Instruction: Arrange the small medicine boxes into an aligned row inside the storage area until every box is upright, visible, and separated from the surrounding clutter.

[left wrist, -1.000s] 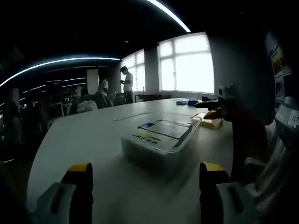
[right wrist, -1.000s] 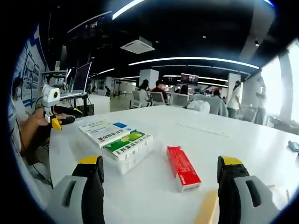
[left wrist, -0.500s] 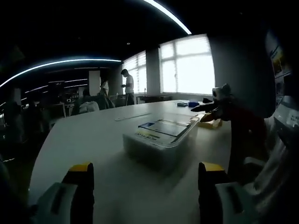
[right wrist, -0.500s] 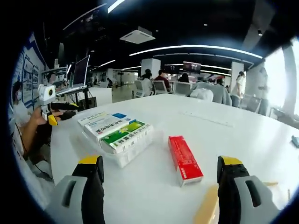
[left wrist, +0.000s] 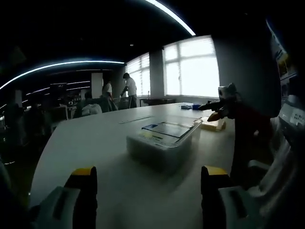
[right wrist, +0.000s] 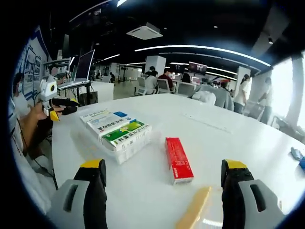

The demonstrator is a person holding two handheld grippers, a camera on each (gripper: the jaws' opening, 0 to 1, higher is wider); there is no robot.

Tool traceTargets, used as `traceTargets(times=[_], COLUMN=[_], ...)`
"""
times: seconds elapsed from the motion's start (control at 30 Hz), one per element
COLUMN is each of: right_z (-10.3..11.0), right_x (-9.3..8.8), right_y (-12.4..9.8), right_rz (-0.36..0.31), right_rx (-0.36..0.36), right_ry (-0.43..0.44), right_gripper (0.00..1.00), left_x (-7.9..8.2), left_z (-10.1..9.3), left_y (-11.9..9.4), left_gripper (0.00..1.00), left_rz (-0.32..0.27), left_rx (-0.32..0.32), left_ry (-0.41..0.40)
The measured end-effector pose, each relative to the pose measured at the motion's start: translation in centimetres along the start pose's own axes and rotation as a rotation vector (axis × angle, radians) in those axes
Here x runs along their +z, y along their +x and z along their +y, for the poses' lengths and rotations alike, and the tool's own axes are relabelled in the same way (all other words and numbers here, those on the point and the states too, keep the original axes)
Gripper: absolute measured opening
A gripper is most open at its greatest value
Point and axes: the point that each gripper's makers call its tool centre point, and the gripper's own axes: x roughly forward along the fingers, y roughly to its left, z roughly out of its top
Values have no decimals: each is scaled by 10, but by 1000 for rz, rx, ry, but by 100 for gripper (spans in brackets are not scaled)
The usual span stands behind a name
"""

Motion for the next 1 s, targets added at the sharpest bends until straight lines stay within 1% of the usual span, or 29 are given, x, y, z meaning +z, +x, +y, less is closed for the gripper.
traceTargets(times=[0.13,0.2,0.23,0.3,0.4,0.43,0.5,0.53,0.63,0.67,0.73,0.8,0.9,1.0], right_z=[-12,-13,-18,-20,-20,-19,-19,-19,-13,-13,-16,-16,-16,-16], right_x=[-2,-3,-9,-12,-18,-21,-23,-23,-34,-42,-48,-50,-52,-55], right_y=[3,4,8,12,23,27,29,29,42,50,53,55,60,64], right_rz=[8,7,21,21,17,19,24,27,55,83,99,102,104,117], right_rx=[-19,-19,-21,-16,7,15,17,17,39,25,24,29,47,52], right_ry=[-4,-7,11,16,54,85,92,96,102,84,68,64,89,89], right_gripper=[94,91,89,85,78,76,72,71,71,70,68,67,66,62], left_x=[-2,-2,-1,-1,-2,-3,-3,-3,-2,-1,-1,-2,-5,-3], left_z=[0,0,1,1,1,2,2,2,2,2,0,0,1,0], left_y=[0,0,-4,-7,-12,-13,-13,-13,-13,-11,-10,-10,-12,-12], left_gripper=[89,89,89,89,88,88,87,87,87,87,86,85,84,84], left_rz=[6,7,4,0,2,3,3,3,5,3,3,7,22,22], left_rx=[-7,-7,-5,-2,6,9,9,9,11,8,8,9,17,19], left_ry=[5,6,10,10,11,12,12,12,12,17,18,19,17,22])
